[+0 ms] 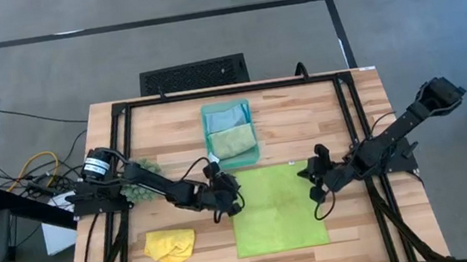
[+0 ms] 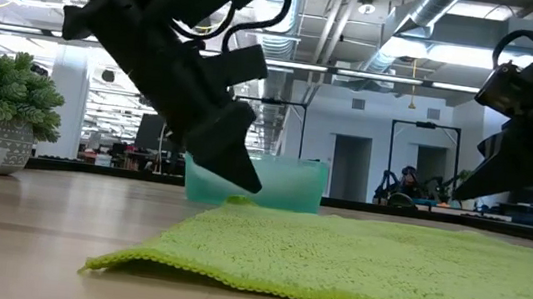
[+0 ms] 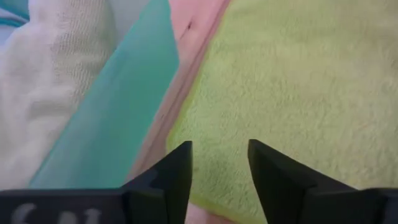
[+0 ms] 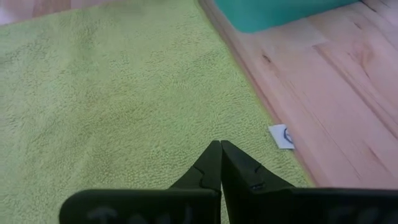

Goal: Fold microfiber towels
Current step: Fold the light green microfiber cloth

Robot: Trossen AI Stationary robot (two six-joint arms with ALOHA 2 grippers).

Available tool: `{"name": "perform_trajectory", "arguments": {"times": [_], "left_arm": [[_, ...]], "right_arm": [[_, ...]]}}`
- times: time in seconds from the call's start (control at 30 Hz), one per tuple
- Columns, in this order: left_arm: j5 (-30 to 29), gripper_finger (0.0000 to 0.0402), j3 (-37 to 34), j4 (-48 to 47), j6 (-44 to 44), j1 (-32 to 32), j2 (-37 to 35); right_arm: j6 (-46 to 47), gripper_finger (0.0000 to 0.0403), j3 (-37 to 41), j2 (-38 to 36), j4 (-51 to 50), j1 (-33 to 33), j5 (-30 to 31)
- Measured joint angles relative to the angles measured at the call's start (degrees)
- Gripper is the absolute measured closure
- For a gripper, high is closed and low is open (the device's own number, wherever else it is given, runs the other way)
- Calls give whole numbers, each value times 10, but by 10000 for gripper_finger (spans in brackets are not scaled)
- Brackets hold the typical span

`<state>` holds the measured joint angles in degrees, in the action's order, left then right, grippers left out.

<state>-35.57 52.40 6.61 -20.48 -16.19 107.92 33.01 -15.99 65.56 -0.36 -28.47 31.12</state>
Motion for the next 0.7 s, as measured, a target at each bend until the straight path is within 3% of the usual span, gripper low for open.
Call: {"name": "perform_trajectory", "arguments": {"times": [0.23,0.5,0.7], "left_arm": [[-70,244,-1,-15,8,-2,11],[-137,244,14,23,37,-4,84],[-143,253,31,10,39,-3,91]], "right_arm": [[0,376,0,0,0,-4,-3],[0,376,0,0,0,-3,-2],[0,376,0,0,0,-3,-2]]}}
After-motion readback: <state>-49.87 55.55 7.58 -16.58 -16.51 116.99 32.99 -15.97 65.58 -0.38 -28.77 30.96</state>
